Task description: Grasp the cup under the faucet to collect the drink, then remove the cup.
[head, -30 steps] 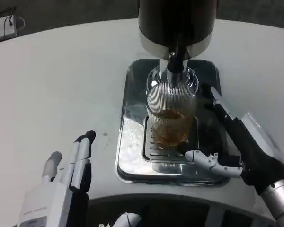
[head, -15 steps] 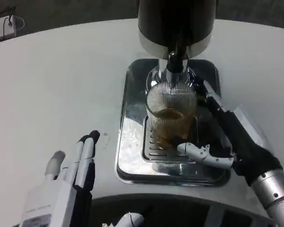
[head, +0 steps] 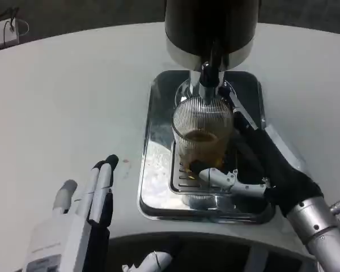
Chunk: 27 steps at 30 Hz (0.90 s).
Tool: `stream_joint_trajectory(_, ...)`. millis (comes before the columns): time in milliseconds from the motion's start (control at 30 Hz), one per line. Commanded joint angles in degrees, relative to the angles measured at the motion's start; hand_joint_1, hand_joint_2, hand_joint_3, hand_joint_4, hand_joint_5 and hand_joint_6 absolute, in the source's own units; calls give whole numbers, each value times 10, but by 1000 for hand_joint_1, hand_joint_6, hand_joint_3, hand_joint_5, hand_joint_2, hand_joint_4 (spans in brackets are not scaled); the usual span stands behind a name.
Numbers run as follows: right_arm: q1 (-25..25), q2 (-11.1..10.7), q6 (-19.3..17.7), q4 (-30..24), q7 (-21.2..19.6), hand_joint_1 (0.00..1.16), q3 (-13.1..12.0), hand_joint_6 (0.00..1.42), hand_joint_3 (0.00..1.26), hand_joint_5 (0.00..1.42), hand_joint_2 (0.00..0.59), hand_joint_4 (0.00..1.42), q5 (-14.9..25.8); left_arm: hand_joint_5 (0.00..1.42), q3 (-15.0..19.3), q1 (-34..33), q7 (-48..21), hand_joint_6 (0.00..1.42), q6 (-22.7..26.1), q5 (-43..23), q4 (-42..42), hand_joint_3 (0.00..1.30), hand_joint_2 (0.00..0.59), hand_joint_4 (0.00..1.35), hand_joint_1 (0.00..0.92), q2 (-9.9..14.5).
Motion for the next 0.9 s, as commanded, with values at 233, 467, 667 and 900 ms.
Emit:
stream_joint_trajectory(233, -34, 26, 1, 35, -9, 736, 2, 283, 0, 169, 185, 94, 6, 150, 13, 24, -19, 0, 11, 10, -31, 0, 130, 0, 0, 1)
stream_joint_trajectory(467, -43, 45, 6, 40, -9, 756, 7, 304, 4, 207, 174, 137, 9, 150, 22, 37, -23, 0, 14, 7, -42, 0, 134, 0, 0, -1)
stream_joint_trajectory(667, -47, 54, 12, 46, -16, 760, 18, 290, 5, 203, 170, 129, -4, 150, 26, 39, -25, 0, 16, 5, -45, 0, 134, 0, 0, -4)
stream_joint_trajectory(900, -59, 59, 27, 68, -28, 753, 23, 286, 50, 190, 165, 150, -7, 150, 30, 44, -26, 0, 18, 4, -45, 0, 134, 0, 0, -10)
